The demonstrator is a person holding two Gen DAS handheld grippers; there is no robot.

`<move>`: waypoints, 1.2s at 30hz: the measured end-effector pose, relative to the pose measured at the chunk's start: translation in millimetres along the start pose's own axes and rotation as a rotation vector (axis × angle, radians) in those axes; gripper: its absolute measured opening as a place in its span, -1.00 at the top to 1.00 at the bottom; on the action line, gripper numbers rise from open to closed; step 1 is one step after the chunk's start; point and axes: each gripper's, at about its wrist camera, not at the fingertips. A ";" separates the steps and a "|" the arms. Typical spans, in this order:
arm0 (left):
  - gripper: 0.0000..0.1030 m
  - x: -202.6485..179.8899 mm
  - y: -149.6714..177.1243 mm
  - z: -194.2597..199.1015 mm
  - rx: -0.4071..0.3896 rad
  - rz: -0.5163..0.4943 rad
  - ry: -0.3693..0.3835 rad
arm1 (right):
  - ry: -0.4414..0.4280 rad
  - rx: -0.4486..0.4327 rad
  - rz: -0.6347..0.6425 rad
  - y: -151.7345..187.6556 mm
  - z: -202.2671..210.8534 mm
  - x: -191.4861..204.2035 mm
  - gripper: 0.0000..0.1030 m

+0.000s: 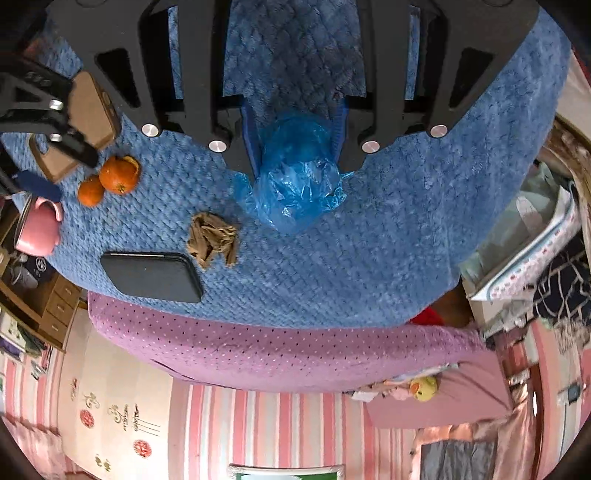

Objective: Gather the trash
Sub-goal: 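Grasp a tangerine with the right tool beside the phone case tray, then carry the blue bag and tangerine over the blue basket and open both tools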

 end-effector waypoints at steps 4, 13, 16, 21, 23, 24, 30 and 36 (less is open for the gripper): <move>0.39 2.9 0.2 -1.5 0.011 0.012 0.001 | -0.024 0.046 0.014 -9.9 -17.6 11.2 -0.06; 0.39 -14.0 4.5 4.1 0.018 -0.026 -0.026 | -0.054 -0.027 0.010 -5.0 2.5 0.8 0.54; 0.39 -28.5 6.8 14.6 0.003 -0.028 -0.014 | -0.022 -0.081 -0.005 2.1 31.3 -17.1 0.56; 0.39 -61.2 7.9 39.1 -0.048 -0.066 0.009 | 0.062 -0.137 -0.043 22.8 77.1 -59.9 0.56; 0.39 -69.2 8.8 45.5 -0.053 -0.067 0.027 | 0.088 -0.153 -0.069 32.4 94.6 -79.1 0.56; 0.39 -73.7 9.3 48.4 -0.054 -0.070 0.033 | 0.097 -0.161 -0.088 39.0 104.2 -90.7 0.56; 0.39 -116.5 18.2 70.5 -0.062 -0.098 0.072 | 0.172 -0.164 -0.152 80.7 141.5 -138.1 0.56; 0.39 -157.0 30.4 86.9 -0.073 -0.144 0.102 | 0.202 -0.167 -0.215 111.2 157.2 -175.3 0.56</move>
Point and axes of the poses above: each gripper's, at about its wrist camera, not at the fingertips, and z roughly against the way its jaws point, x to its left, y to its underside, and after that the axes turned 6 degrees about x, right-handed
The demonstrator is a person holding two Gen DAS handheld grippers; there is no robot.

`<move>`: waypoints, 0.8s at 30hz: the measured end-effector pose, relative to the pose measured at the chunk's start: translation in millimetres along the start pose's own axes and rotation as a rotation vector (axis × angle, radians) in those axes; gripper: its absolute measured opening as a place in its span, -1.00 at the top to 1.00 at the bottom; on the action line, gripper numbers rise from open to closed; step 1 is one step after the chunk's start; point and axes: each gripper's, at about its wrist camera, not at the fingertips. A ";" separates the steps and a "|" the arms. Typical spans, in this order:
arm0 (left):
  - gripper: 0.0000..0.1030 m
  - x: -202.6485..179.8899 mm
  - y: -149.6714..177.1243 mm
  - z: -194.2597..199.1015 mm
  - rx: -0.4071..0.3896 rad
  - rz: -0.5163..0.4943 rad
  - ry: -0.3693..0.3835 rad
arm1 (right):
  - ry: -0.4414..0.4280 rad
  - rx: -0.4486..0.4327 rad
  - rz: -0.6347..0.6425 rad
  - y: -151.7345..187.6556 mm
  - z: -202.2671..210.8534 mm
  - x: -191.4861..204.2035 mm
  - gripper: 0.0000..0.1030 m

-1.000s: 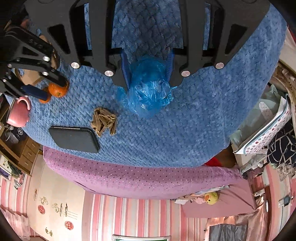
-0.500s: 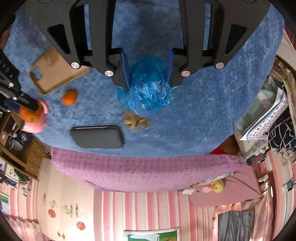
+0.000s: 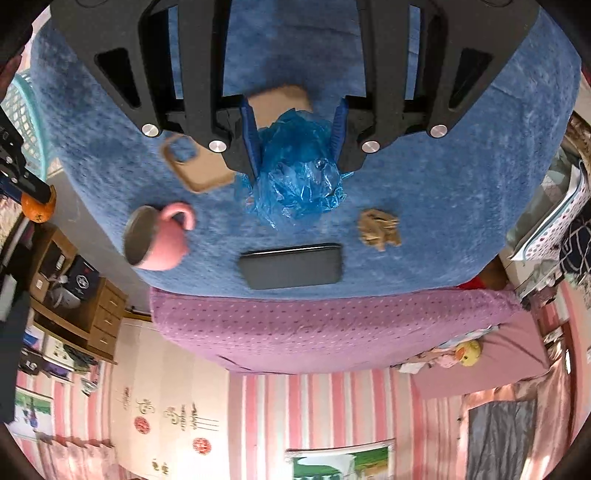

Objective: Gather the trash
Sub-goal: 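Carry the blue bag and tangerine over the blue basket and open both tools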

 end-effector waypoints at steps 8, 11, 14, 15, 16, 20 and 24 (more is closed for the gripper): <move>0.39 -54.6 11.2 5.4 -0.002 -0.074 0.025 | 0.039 -0.013 -0.021 11.3 10.2 -37.7 0.56; 0.39 -73.0 14.4 7.5 -0.015 -0.092 0.043 | 0.053 -0.025 -0.034 14.7 16.9 -51.2 0.56; 0.39 -92.0 18.4 11.4 -0.042 -0.110 0.068 | 0.070 -0.033 -0.050 20.0 23.7 -67.8 0.56; 0.39 -96.2 18.8 12.4 -0.049 -0.113 0.075 | 0.077 -0.033 -0.056 21.5 25.2 -74.7 0.56; 0.39 -102.7 20.3 13.9 -0.058 -0.119 0.087 | 0.084 -0.034 -0.059 23.1 27.1 -79.4 0.56; 0.39 -125.3 25.9 18.3 -0.078 -0.141 0.135 | 0.137 -0.033 -0.069 29.6 33.9 -103.6 0.56; 0.39 -146.9 31.5 20.3 -0.072 -0.179 0.150 | 0.168 -0.017 -0.106 36.8 36.4 -139.4 0.56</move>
Point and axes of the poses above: each gripper's, at about its wrist camera, not at the fingertips, and z roughly against the way its jaws point, x to its left, y to its underside, and after that the axes turned 6 degrees about x, right-handed
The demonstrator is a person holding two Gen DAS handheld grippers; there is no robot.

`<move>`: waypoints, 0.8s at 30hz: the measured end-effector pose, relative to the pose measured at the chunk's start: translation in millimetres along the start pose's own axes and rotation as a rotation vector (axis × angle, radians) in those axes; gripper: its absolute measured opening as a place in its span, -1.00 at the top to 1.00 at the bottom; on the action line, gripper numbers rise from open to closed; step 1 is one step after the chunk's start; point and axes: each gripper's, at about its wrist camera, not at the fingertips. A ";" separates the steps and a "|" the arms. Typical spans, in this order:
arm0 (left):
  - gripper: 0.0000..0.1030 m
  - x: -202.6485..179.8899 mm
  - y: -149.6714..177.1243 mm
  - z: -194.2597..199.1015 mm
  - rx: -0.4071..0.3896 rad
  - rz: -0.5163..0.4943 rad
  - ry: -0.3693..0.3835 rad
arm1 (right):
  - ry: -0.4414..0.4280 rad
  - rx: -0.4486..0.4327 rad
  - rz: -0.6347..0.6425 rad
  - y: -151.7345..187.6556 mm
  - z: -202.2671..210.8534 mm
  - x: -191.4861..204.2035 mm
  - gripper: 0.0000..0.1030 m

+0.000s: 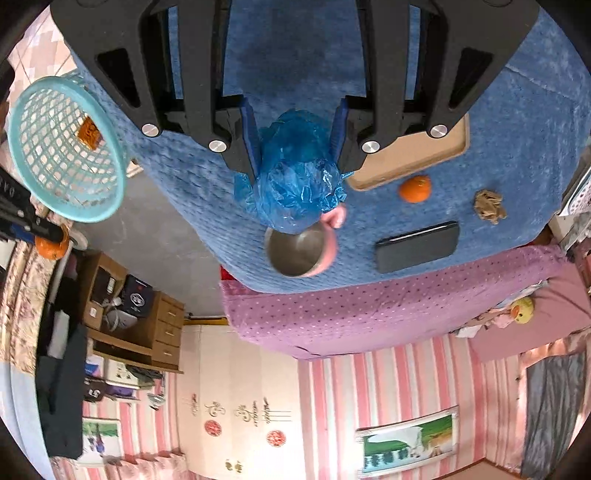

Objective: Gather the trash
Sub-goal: 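Carry the blue bag and tangerine over the blue basket and open both tools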

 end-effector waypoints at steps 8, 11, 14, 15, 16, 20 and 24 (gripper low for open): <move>0.39 -58.7 7.8 -8.9 0.034 -0.032 0.055 | 0.048 0.061 -0.033 12.2 -13.2 -48.2 0.56; 0.39 -85.9 8.3 -12.9 0.048 -0.018 0.107 | 0.057 0.070 -0.041 17.3 -12.6 -59.6 0.56; 0.39 -115.7 10.4 -13.0 0.050 -0.047 0.139 | 0.066 0.069 -0.070 22.3 -8.5 -77.6 0.56; 0.39 -127.5 10.7 -12.2 0.047 -0.062 0.147 | 0.065 0.068 -0.081 23.7 -8.1 -82.7 0.56; 0.39 -134.5 10.2 -11.8 0.044 -0.069 0.153 | 0.064 0.067 -0.092 24.8 -7.1 -87.6 0.56; 0.38 -168.8 9.6 -11.9 0.043 -0.092 0.188 | 0.066 0.072 -0.136 33.3 -5.1 -109.3 0.56; 0.33 -190.6 7.5 -12.9 0.045 -0.105 0.219 | 0.068 0.074 -0.162 38.1 -4.2 -122.1 0.56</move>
Point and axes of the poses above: each gripper's, at about its wrist camera, not at the fingertips, and z roughly against the way its jaws point, x to its left, y to its underside, and after that the axes turned 6 degrees about x, right-handed
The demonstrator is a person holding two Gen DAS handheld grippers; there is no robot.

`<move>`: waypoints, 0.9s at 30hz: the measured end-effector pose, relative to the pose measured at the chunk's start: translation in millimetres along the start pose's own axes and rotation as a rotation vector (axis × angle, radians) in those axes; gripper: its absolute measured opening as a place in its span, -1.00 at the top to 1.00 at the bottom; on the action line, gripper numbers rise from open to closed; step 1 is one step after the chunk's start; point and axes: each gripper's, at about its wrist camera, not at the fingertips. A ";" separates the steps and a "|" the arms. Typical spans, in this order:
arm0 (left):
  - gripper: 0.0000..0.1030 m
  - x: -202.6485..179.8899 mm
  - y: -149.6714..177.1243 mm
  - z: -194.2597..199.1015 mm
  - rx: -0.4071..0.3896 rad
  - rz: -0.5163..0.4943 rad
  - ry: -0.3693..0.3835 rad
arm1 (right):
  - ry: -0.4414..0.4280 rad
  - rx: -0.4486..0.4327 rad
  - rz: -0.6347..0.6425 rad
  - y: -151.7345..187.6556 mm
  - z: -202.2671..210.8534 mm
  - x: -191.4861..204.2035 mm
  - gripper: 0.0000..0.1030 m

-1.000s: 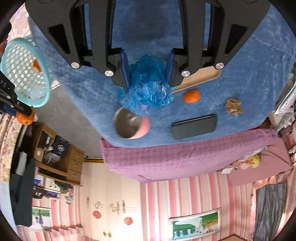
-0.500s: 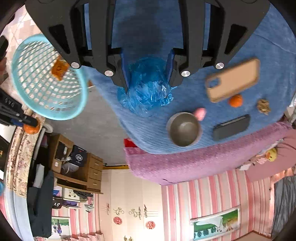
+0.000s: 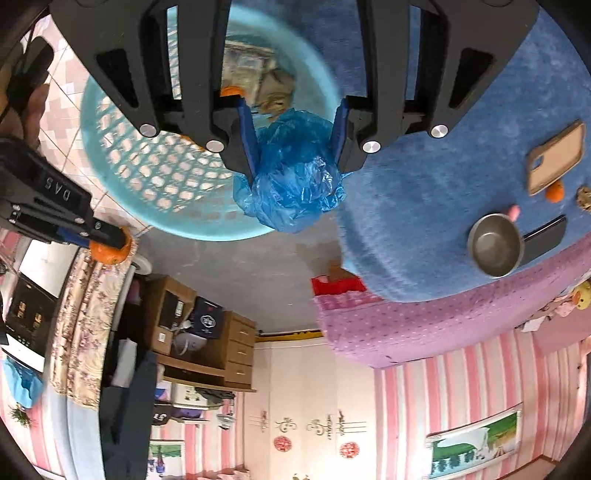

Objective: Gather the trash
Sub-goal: 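Carry the blue bag and tangerine over the blue basket and open both tools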

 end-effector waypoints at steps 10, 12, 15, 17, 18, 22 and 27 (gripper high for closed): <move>-0.67 -1.2 -6.5 -2.8 -0.011 0.034 -0.033 | -0.018 -0.004 -0.036 2.5 0.3 -6.9 0.56; -0.74 9.2 -7.2 -0.4 -0.018 0.054 -0.048 | -0.019 -0.003 -0.031 2.1 -0.2 -4.4 0.56; -0.81 28.2 -7.8 3.2 -0.023 0.083 -0.084 | -0.024 -0.006 -0.023 2.0 -0.3 1.4 0.56; -0.84 40.9 -7.4 6.0 -0.023 0.100 -0.108 | -0.029 -0.004 -0.017 2.3 -1.3 4.3 0.55; -0.85 45.1 -7.3 7.4 -0.024 0.104 -0.118 | -0.027 -0.001 -0.011 2.8 -1.9 6.9 0.54; -0.86 63.7 -2.4 17.3 -0.030 0.110 -0.156 | -0.022 0.010 0.000 2.8 -5.5 18.5 0.51; -0.89 81.3 3.6 33.8 -0.043 0.103 -0.192 | -0.022 0.030 -0.004 3.1 -8.9 31.1 -0.21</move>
Point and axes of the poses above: each gripper's, at about its wrist camera, not at the fingertips, and z roughly against the way its jaws point, x to its left, y to its underside, and after that the axes turned 6 degrees about x, right-handed
